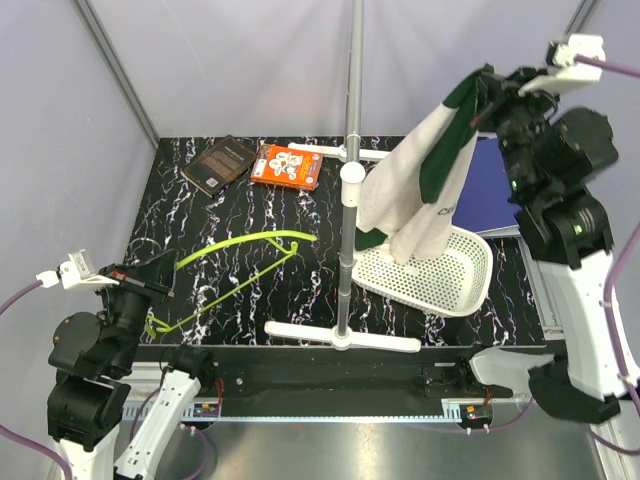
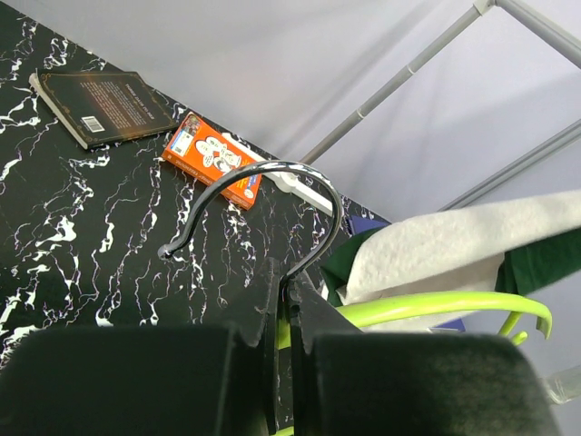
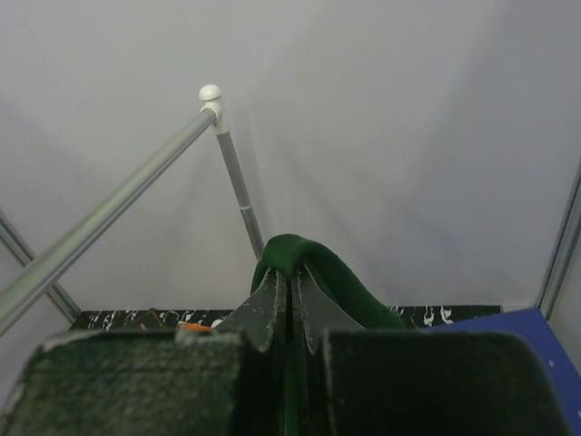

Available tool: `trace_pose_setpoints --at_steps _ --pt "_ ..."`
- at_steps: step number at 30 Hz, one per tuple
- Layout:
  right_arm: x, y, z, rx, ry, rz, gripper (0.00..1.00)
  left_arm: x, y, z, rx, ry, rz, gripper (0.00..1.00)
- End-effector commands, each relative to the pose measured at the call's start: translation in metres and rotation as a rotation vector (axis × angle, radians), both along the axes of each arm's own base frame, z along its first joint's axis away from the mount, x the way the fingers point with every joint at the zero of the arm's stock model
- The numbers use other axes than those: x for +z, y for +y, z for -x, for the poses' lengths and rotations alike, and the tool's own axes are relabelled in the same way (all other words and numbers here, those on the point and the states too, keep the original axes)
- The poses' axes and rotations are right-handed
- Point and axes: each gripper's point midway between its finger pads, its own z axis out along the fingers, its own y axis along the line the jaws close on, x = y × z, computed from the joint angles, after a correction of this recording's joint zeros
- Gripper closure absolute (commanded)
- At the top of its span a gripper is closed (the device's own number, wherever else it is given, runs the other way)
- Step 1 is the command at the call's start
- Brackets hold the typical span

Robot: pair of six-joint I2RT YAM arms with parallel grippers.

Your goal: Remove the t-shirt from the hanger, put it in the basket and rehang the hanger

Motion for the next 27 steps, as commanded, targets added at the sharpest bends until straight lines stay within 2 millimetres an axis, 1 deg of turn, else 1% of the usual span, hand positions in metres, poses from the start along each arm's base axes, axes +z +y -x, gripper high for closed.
trace_pose_setpoints --at_steps 1,2,3,6,9,10,11,12,14,15,17,18,19,20,22,23,25,26,27 --pt "0.032 -0.035 0.068 -0.007 -0.158 -0.166 1.00 0.018 -0.002 0.003 -0.014 -0.059 0.012 1.00" --pt "0.028 -0.039 0.074 -0.012 -0.155 -0.174 1.00 0.017 -0.003 0.002 -0.021 -0.054 0.012 1.00" --pt "0.030 -0.046 0.090 -0.008 -0.176 -0.191 1.00 0.015 -0.004 0.001 -0.024 -0.050 0.014 1.00" --pt "-0.002 -0.047 0.088 -0.020 -0.113 -0.175 1.00 0.013 -0.006 0.001 -0.033 -0.045 0.020 1.00" --pt "-0.026 -0.051 0.084 -0.054 -0.067 -0.168 1.00 0.011 -0.007 0.000 -0.033 -0.042 0.019 1.00" --pt "-0.042 -0.047 0.075 -0.058 -0.032 -0.160 1.00 0.010 -0.007 0.000 -0.035 -0.040 0.019 1.00" --pt "-0.048 -0.047 0.072 -0.065 -0.022 -0.162 1.00 0.010 -0.007 0.000 -0.035 -0.039 0.017 1.00" --pt "-0.060 -0.042 0.063 -0.064 0.007 -0.155 1.00 0.010 -0.007 0.000 -0.035 -0.040 0.016 1.00" --pt "-0.068 -0.038 0.052 -0.064 0.016 -0.152 1.00 0.009 -0.006 -0.001 -0.032 -0.039 0.017 1.00" --pt "-0.078 -0.031 0.040 -0.060 0.043 -0.138 1.00 0.008 -0.007 -0.001 -0.032 -0.036 0.018 1.00" --pt "-0.092 -0.022 0.024 -0.052 0.080 -0.120 1.00 0.008 -0.007 -0.002 -0.033 -0.034 0.017 1.00" --pt "-0.107 -0.014 0.010 -0.045 0.119 -0.106 1.00 0.006 -0.007 -0.003 -0.033 -0.027 0.016 1.00" --pt "-0.113 -0.009 0.005 -0.034 0.135 -0.111 1.00 0.005 -0.008 -0.004 -0.035 -0.024 0.016 1.00" --pt "-0.122 0.000 -0.004 -0.006 0.162 -0.106 1.00 0.005 -0.008 -0.004 -0.035 -0.022 0.017 1.00" --pt "-0.128 0.016 -0.008 0.062 0.182 -0.127 1.00 0.003 -0.009 -0.005 -0.036 -0.016 0.017 1.00" --pt "-0.134 0.020 -0.011 0.075 0.205 -0.129 1.00 0.003 -0.009 -0.006 -0.036 -0.013 0.015 1.00" --pt "-0.140 0.024 -0.010 0.095 0.238 -0.181 1.00 0.002 -0.009 -0.007 -0.039 -0.010 0.013 1.00" --pt "-0.148 0.024 -0.004 0.103 0.267 -0.198 1.00 0.002 -0.009 -0.007 -0.038 -0.012 0.013 1.00" --pt "-0.167 0.028 -0.003 0.115 0.316 -0.248 1.00 0.002 -0.010 -0.007 -0.039 -0.012 0.013 1.00"
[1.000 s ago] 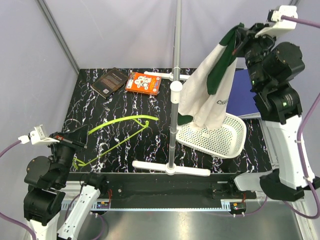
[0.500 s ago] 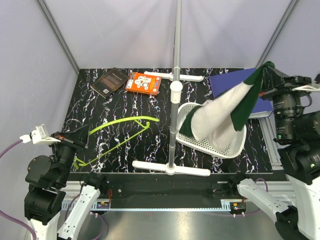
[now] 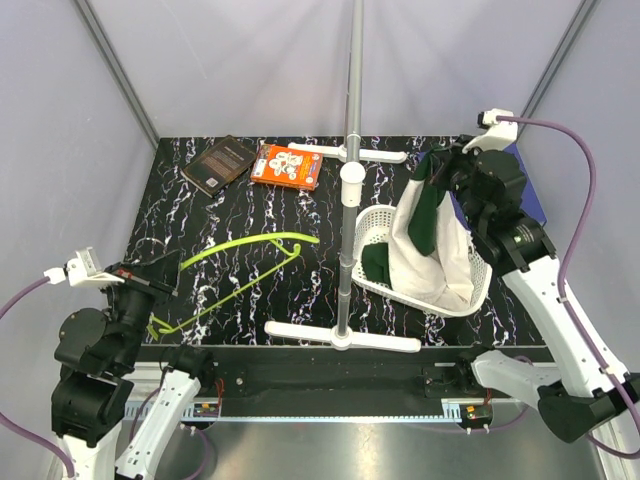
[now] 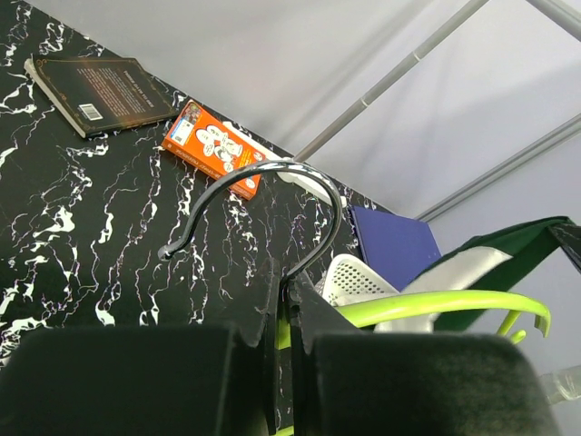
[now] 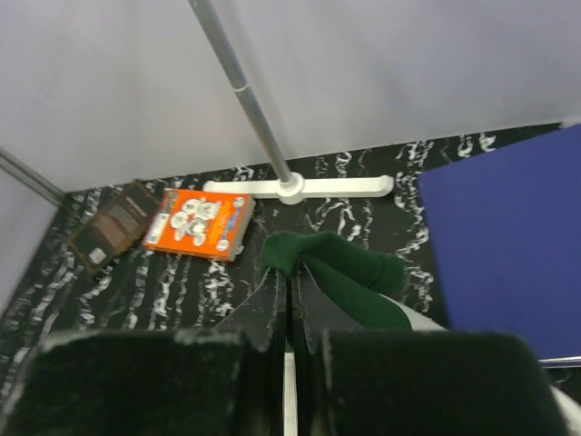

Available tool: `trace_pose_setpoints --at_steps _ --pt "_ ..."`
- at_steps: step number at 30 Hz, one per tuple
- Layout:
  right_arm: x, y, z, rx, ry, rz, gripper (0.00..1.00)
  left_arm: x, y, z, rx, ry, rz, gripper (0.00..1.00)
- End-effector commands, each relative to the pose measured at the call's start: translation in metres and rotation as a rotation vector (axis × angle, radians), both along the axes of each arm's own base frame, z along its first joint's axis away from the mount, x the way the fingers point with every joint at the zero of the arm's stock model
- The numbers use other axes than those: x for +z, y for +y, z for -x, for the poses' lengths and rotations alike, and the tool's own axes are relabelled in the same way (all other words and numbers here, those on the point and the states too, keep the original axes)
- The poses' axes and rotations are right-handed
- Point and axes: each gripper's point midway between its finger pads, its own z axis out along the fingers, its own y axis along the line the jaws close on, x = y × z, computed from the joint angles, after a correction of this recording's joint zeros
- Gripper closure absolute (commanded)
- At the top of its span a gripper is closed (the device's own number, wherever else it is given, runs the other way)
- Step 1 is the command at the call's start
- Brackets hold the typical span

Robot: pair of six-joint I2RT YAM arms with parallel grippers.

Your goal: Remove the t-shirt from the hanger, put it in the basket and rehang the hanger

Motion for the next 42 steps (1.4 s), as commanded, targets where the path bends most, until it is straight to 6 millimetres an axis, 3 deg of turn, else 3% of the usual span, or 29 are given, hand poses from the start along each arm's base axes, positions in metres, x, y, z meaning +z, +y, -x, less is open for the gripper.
trace_pose_setpoints --at_steps 1,2,3,5,6,8,9,11,12,14,17,20,22,23,25,26,28,29,32,35,37,39,42 --pt "0.005 0.008 0.024 0.047 -0.001 -0.227 1.00 0.010 -0.006 -0.004 -0.026 -0.035 0.017 1.00" --pt "-0.001 0.007 0.035 0.052 0.005 -0.276 1.00 0.008 -0.007 -0.005 -0.026 -0.033 0.023 1.00" --pt "-0.039 0.010 0.036 0.037 0.090 -0.346 1.00 0.008 -0.007 -0.006 -0.029 -0.034 0.026 1.00" --pt "-0.065 0.013 0.050 0.050 0.141 -0.413 1.00 0.005 -0.010 -0.008 -0.040 -0.032 0.033 1.00" --pt "-0.101 0.014 0.054 0.035 0.214 -0.433 1.00 0.004 -0.011 -0.008 -0.046 -0.030 0.033 1.00" --pt "-0.127 0.006 0.066 -0.006 0.267 -0.462 1.00 0.004 -0.013 -0.007 -0.058 -0.034 0.024 1.00" --pt "-0.154 0.006 0.072 -0.030 0.323 -0.487 1.00 0.004 -0.014 -0.006 -0.064 -0.037 0.017 1.00" --pt "-0.171 0.003 0.084 -0.043 0.353 -0.539 1.00 0.006 -0.014 -0.005 -0.072 -0.042 -0.002 1.00" --pt "-0.192 0.004 0.089 -0.061 0.400 -0.566 1.00 0.007 -0.014 -0.004 -0.071 -0.046 -0.006 1.00" --pt "-0.207 0.010 0.097 -0.037 0.443 -0.603 1.00 0.008 -0.015 -0.004 -0.076 -0.042 -0.012 1.00" --pt "-0.249 0.021 0.105 -0.033 0.568 -0.632 1.00 0.005 -0.019 -0.007 -0.098 -0.028 -0.018 1.00" --pt "-0.268 0.027 0.109 -0.017 0.644 -0.607 0.99 -0.001 -0.027 -0.013 -0.133 0.003 -0.037 1.00" --pt "-0.265 0.028 0.112 0.005 0.654 -0.568 0.86 -0.006 -0.031 -0.018 -0.154 0.029 -0.053 1.00" --pt "-0.250 0.028 0.109 0.032 0.622 -0.536 0.68 -0.006 -0.032 -0.020 -0.158 0.033 -0.074 1.00" --pt "-0.235 0.028 0.112 0.067 0.606 -0.493 0.42 -0.009 -0.037 -0.026 -0.182 0.057 -0.101 1.00" --pt "-0.212 0.027 0.112 0.109 0.553 -0.451 0.26 -0.008 -0.037 -0.027 -0.188 0.059 -0.121 1.00" --pt "-0.196 0.022 0.117 0.127 0.530 -0.398 0.10 -0.010 -0.038 -0.033 -0.191 0.085 -0.141 1.00" --pt "-0.174 0.020 0.117 0.150 0.475 -0.364 0.01 -0.010 -0.038 -0.033 -0.191 0.089 -0.151 1.00" --pt "-0.140 0.028 0.125 0.280 0.392 -0.284 0.00 -0.014 -0.039 -0.039 -0.193 0.113 -0.160 1.00" --pt "-0.106 0.073 0.141 0.623 0.322 -0.252 0.01 -0.022 -0.043 -0.044 -0.207 0.144 -0.159 1.00" --pt "-0.096 0.105 0.152 0.857 0.336 -0.276 0.00 -0.028 -0.045 -0.048 -0.213 0.165 -0.164 1.00" --pt "-0.085 0.124 0.164 1.027 0.330 -0.306 0.00 -0.034 -0.046 -0.055 -0.213 0.198 -0.164 1.00" --pt "-0.083 0.142 0.169 1.169 0.327 -0.323 0.00 -0.040 -0.049 -0.065 -0.215 0.240 -0.168 1.00"
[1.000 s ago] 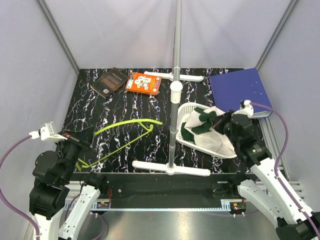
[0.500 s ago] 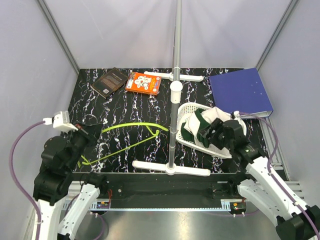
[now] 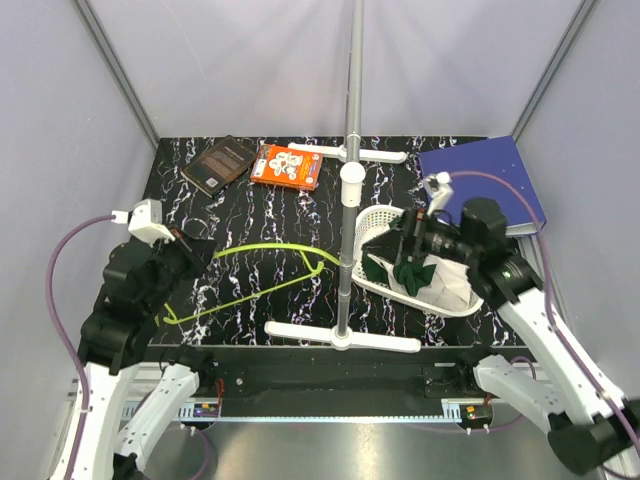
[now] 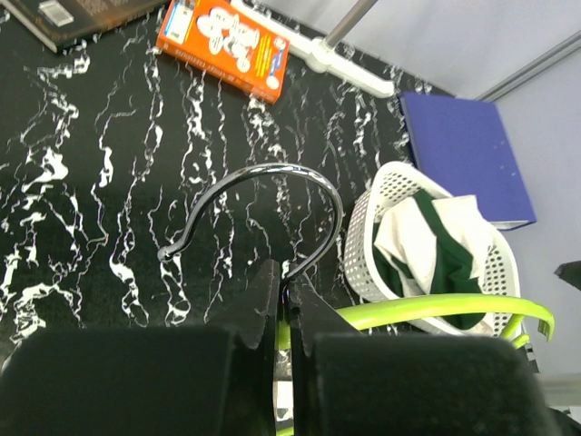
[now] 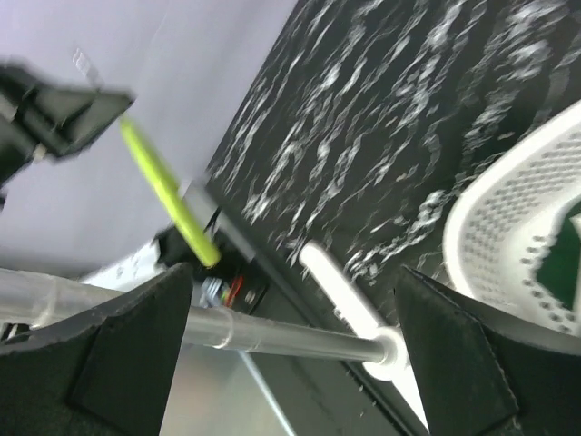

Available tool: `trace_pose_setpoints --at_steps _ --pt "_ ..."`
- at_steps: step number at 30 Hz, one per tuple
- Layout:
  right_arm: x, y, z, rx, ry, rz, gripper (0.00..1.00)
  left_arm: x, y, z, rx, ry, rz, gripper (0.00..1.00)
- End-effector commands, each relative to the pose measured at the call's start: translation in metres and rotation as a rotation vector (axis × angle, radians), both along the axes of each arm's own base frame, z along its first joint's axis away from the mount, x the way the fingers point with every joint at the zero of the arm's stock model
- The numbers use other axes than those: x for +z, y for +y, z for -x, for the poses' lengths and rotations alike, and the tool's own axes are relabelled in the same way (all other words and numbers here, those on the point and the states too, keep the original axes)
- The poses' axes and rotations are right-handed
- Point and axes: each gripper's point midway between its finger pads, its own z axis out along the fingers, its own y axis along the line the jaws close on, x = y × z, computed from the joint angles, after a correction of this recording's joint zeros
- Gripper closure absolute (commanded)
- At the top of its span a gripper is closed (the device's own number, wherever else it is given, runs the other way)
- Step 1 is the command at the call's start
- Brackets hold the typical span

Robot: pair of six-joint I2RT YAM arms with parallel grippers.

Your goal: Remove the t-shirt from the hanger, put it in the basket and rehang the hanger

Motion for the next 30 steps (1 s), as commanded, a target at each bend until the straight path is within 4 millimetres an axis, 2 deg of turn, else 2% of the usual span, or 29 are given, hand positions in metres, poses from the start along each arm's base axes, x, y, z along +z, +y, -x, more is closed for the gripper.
trace_pose_setpoints --at_steps 1,3,6,7,11,14,16,20,23,25,26,28,30 --pt "0.016 0.040 0.030 0.381 -0.079 -0.099 0.00 0.013 -0.009 -0.016 -0.032 -0.015 0.005 1.00" --pt "0.018 0.056 0.039 0.441 -0.100 -0.102 0.01 0.006 -0.014 -0.022 -0.049 0.022 0.003 1.00" --pt "0.011 0.073 0.036 0.466 -0.096 -0.084 0.03 -0.001 -0.018 -0.028 -0.055 0.053 0.007 1.00" --pt "0.003 0.077 0.029 0.461 -0.067 -0.073 0.04 -0.002 -0.019 -0.029 -0.055 0.054 0.012 1.00" --pt "-0.011 0.086 0.022 0.475 -0.023 -0.074 0.11 -0.003 -0.020 -0.030 -0.058 0.050 0.026 1.00" --pt "-0.005 0.096 0.029 0.540 -0.044 -0.118 0.18 -0.006 -0.022 -0.032 -0.059 0.058 0.030 1.00" --pt "-0.007 0.100 0.033 0.561 -0.034 -0.127 0.20 -0.007 -0.023 -0.034 -0.063 0.063 0.031 1.00" --pt "-0.008 0.103 0.026 0.542 -0.049 -0.125 0.24 -0.009 -0.032 -0.036 -0.109 0.075 0.038 1.00" --pt "-0.012 0.108 0.020 0.551 -0.057 -0.116 0.32 -0.010 -0.042 -0.037 -0.167 0.086 0.042 1.00" --pt "-0.018 0.113 0.016 0.564 -0.055 -0.113 0.42 -0.011 -0.045 -0.039 -0.190 0.094 0.033 1.00" --pt "-0.015 0.115 0.018 0.594 -0.070 -0.129 0.48 -0.013 -0.049 -0.040 -0.214 0.105 0.033 1.00" --pt "-0.022 0.120 0.020 0.635 -0.022 -0.150 0.62 -0.014 -0.051 -0.042 -0.227 0.114 0.027 1.00" --pt "-0.028 0.125 0.024 0.671 -0.008 -0.158 0.66 -0.014 -0.054 -0.045 -0.233 0.126 0.034 1.00"
